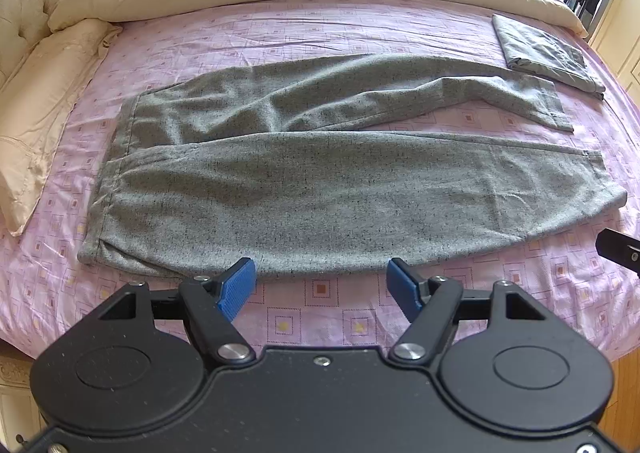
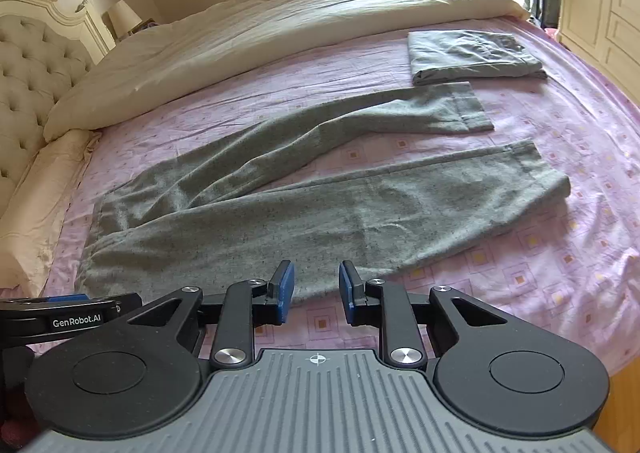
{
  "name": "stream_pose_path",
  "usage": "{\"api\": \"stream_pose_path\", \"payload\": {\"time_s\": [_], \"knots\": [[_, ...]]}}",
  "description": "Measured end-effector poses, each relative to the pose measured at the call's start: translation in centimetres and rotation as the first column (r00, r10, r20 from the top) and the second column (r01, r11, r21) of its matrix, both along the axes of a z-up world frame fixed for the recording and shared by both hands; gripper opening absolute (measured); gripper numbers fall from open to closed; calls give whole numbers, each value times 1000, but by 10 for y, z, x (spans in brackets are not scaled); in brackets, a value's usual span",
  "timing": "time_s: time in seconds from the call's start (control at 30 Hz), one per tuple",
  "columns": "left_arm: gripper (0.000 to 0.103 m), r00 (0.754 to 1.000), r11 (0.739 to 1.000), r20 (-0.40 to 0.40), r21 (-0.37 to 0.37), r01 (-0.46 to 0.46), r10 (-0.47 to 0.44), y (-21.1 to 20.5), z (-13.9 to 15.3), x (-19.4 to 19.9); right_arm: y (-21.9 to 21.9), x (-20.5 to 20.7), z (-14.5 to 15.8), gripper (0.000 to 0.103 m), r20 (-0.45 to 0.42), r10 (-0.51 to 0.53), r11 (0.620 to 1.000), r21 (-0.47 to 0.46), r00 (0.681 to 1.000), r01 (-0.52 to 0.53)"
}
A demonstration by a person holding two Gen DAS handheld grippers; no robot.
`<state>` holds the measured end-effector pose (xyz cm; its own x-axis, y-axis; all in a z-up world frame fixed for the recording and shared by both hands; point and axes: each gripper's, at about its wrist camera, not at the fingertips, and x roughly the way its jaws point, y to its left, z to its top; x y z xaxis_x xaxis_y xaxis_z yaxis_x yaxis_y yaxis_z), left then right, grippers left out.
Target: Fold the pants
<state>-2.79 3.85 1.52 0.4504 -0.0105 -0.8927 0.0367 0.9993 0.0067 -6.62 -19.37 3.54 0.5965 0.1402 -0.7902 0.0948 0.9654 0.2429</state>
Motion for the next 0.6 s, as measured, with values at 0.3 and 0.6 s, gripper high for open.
{"api": "stream_pose_path", "payload": {"time_s": [0.3, 0.6], "knots": [[73, 1000, 1000, -8, -7, 8, -8, 0, -1, -5, 3, -6, 0, 24, -3, -4, 1000, 4, 1000, 4], [74, 1000, 1000, -4, -12, 22, -22, -3, 0, -4, 4, -9, -1, 25, -11, 8, 1000, 1, 1000, -8]]}}
